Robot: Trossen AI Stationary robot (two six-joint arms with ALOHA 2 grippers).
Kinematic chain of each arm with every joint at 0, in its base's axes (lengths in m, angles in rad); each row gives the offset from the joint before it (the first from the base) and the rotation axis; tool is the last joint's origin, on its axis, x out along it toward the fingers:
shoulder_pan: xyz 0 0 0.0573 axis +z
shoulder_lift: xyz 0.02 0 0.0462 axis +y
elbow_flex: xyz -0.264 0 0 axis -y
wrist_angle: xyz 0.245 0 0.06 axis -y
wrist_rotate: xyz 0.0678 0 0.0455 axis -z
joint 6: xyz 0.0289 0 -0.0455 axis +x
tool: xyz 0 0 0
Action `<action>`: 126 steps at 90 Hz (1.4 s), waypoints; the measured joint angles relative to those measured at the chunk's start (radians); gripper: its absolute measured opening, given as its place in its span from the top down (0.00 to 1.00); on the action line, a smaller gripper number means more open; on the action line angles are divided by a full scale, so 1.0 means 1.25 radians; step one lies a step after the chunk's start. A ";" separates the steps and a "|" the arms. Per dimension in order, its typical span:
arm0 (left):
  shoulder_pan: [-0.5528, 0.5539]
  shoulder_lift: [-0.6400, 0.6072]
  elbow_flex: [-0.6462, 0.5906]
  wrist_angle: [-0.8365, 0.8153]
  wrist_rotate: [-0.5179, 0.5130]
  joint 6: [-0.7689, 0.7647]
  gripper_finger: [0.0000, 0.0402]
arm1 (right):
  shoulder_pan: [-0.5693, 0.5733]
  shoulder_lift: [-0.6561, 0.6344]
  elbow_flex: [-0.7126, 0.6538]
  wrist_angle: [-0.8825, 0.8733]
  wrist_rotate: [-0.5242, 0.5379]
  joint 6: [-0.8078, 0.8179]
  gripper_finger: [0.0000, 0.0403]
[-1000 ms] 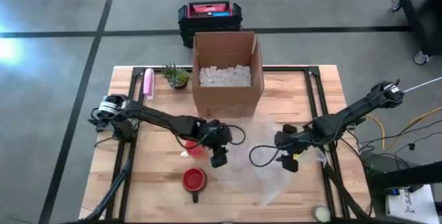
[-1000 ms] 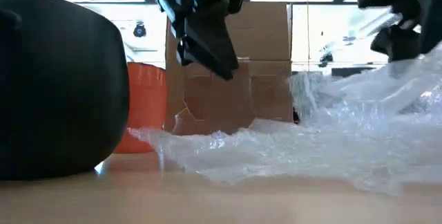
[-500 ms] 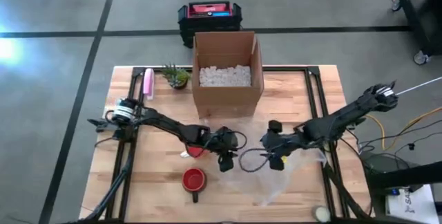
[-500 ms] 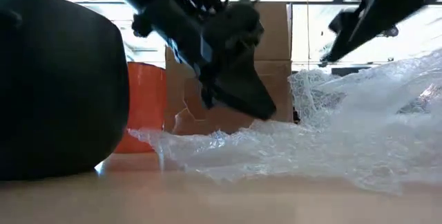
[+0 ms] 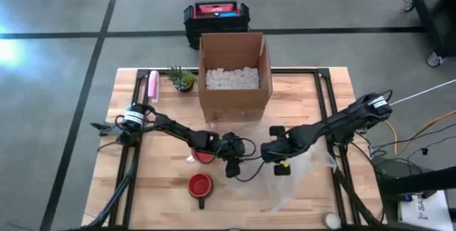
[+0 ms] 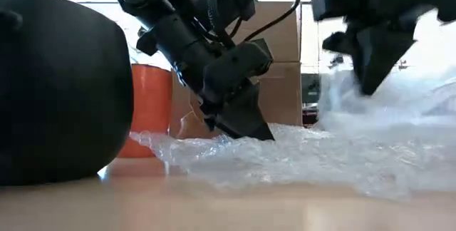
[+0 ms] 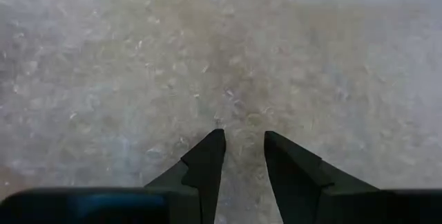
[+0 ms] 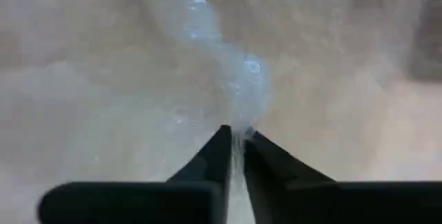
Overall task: Wrap mug
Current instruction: Wrap the orange mug with the bubble wrap on top
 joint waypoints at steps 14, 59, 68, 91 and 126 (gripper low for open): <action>0.000 -0.002 0.000 -0.017 -0.001 -0.003 0.76 | 0.085 -0.122 0.041 -0.096 -0.035 0.155 0.97; 0.004 -0.084 -0.005 -0.150 -0.107 -0.011 0.76 | 0.452 -0.229 -0.199 0.013 -0.090 0.835 0.95; 0.008 -0.115 -0.003 -0.146 -0.121 -0.011 0.76 | 0.451 -0.226 -0.197 0.028 -0.085 0.841 0.88; 0.009 -0.204 -0.003 -0.154 -0.121 -0.002 0.76 | 0.417 -0.232 -0.138 0.022 -0.084 0.780 0.58; 0.017 -0.089 -0.002 -0.014 0.060 0.031 0.76 | 0.341 -0.233 -0.021 0.023 0.012 0.539 0.34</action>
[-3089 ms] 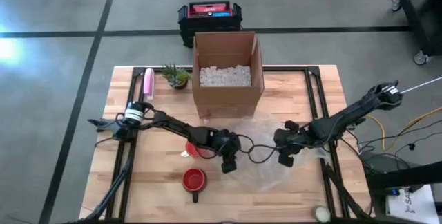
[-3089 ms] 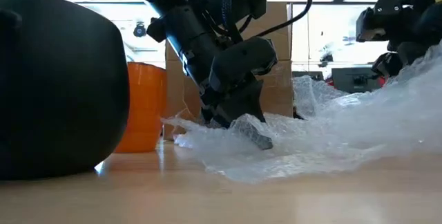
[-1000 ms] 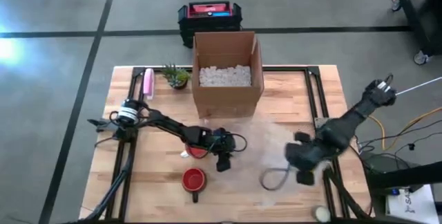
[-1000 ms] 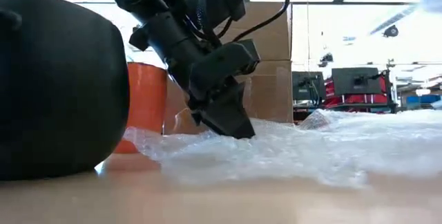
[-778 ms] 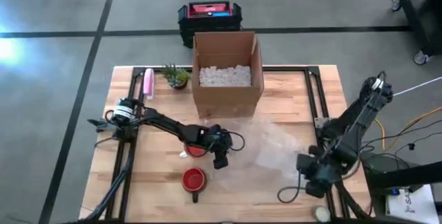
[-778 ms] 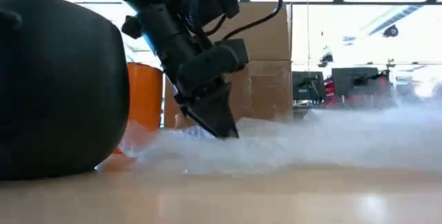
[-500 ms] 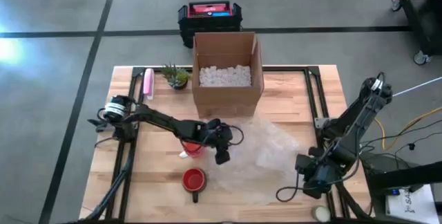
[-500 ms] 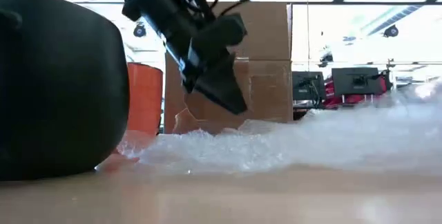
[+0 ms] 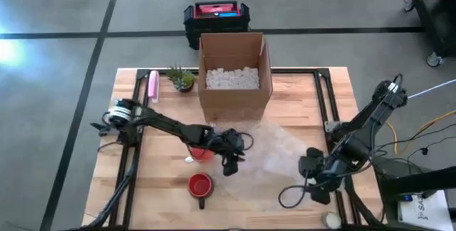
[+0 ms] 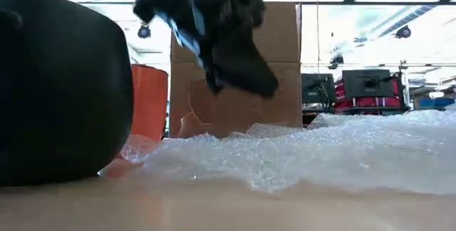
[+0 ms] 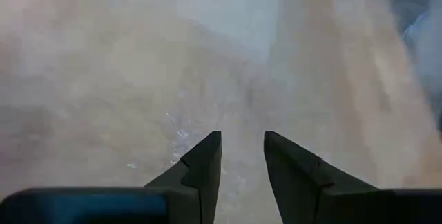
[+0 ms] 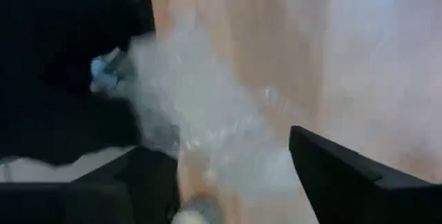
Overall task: Wrap mug
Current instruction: Wrap the orange mug with the bubble wrap on top
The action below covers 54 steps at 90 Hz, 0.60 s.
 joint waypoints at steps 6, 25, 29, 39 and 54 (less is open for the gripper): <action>0.009 0.023 0.003 -0.046 -0.030 -0.006 0.76 | -0.011 0.003 0.000 -0.003 0.009 -0.026 0.33; 0.022 -0.002 0.026 -0.327 -0.190 -0.055 0.76 | -0.017 0.025 -0.051 -0.003 0.024 -0.032 0.33; 0.022 -0.011 0.033 -0.355 -0.203 -0.062 0.76 | -0.017 0.037 -0.064 -0.004 0.043 -0.033 0.33; 0.022 -0.033 0.051 -0.418 -0.207 -0.081 0.76 | -0.017 0.068 -0.095 -0.005 0.057 -0.032 0.36; 0.021 -0.047 0.055 -0.485 -0.204 -0.109 0.76 | -0.004 0.125 -0.109 -0.003 -0.042 0.013 0.40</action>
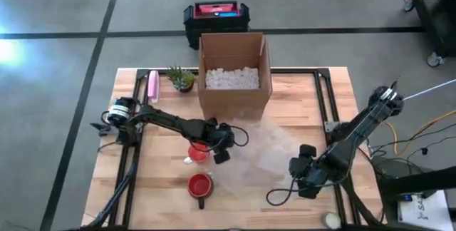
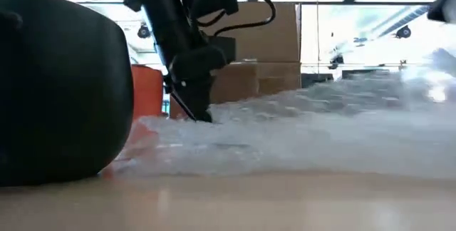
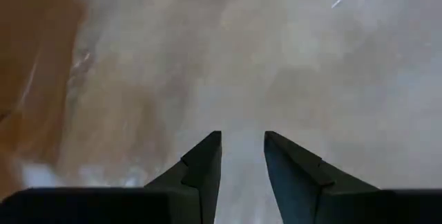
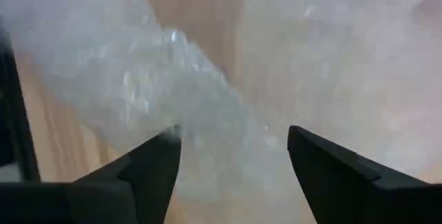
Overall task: Wrap mug
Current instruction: Wrap the orange mug with the bubble wrap on top
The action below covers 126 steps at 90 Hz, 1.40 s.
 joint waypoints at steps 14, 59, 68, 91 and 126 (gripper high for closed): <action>0.000 -0.002 -0.002 -0.025 0.000 -0.006 0.76 | 0.055 0.030 0.003 0.001 -0.197 0.095 0.44; -0.005 0.012 0.055 0.338 0.192 0.081 0.77 | 0.084 -0.005 0.178 0.005 -0.011 0.080 0.42; -0.004 0.068 0.054 0.388 0.230 0.094 0.80 | 0.084 0.000 0.196 0.007 0.041 0.071 0.40; 0.016 0.138 0.053 0.254 0.186 0.074 0.88 | 0.072 0.045 0.161 0.006 0.247 0.041 0.35; 0.016 0.053 0.051 0.068 0.142 0.053 0.94 | -0.012 0.258 0.068 0.008 0.238 0.053 0.43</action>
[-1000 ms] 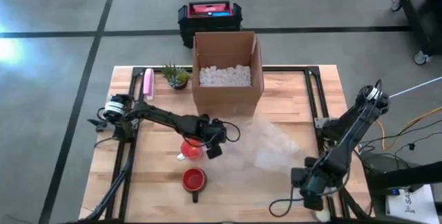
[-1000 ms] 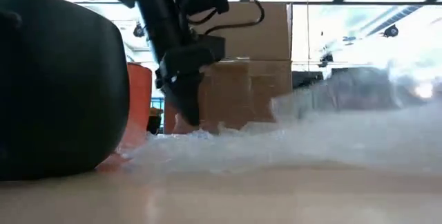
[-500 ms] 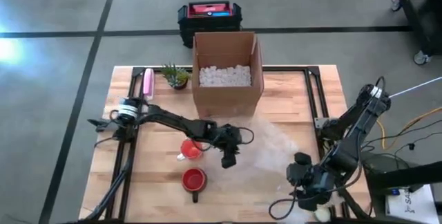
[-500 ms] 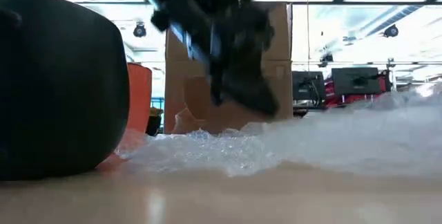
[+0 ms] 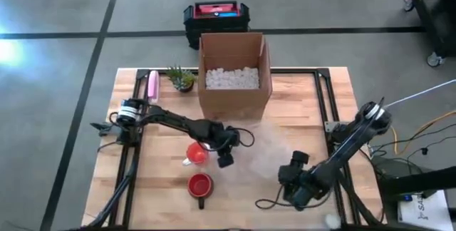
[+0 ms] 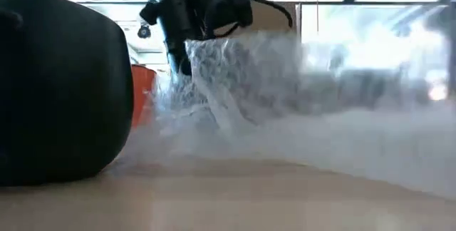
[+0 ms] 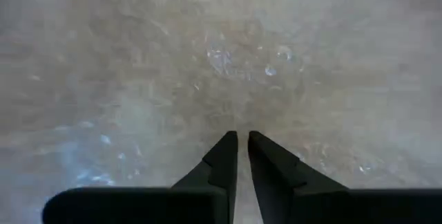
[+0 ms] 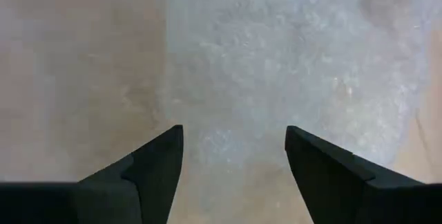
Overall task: Wrap mug
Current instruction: Wrap the orange mug with the bubble wrap on top
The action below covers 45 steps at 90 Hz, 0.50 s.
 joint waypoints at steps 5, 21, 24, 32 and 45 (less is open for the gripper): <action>0.000 -0.012 0.000 0.002 0.000 0.008 0.94 | -0.009 0.021 0.000 -0.005 -0.029 -0.037 0.44; 0.001 -0.066 0.000 0.005 0.006 0.045 0.89 | -0.027 0.014 0.000 -0.093 -0.075 -0.131 0.47; 0.001 -0.082 0.000 0.005 0.006 0.053 0.87 | -0.033 0.002 0.001 -0.119 -0.066 -0.135 0.48; 0.001 -0.136 0.000 -0.009 0.009 0.063 0.77 | -0.047 -0.048 0.002 -0.151 -0.035 -0.138 0.48; -0.003 -0.242 0.002 -0.130 0.022 0.054 0.60 | -0.053 -0.148 0.003 -0.138 0.018 -0.139 0.46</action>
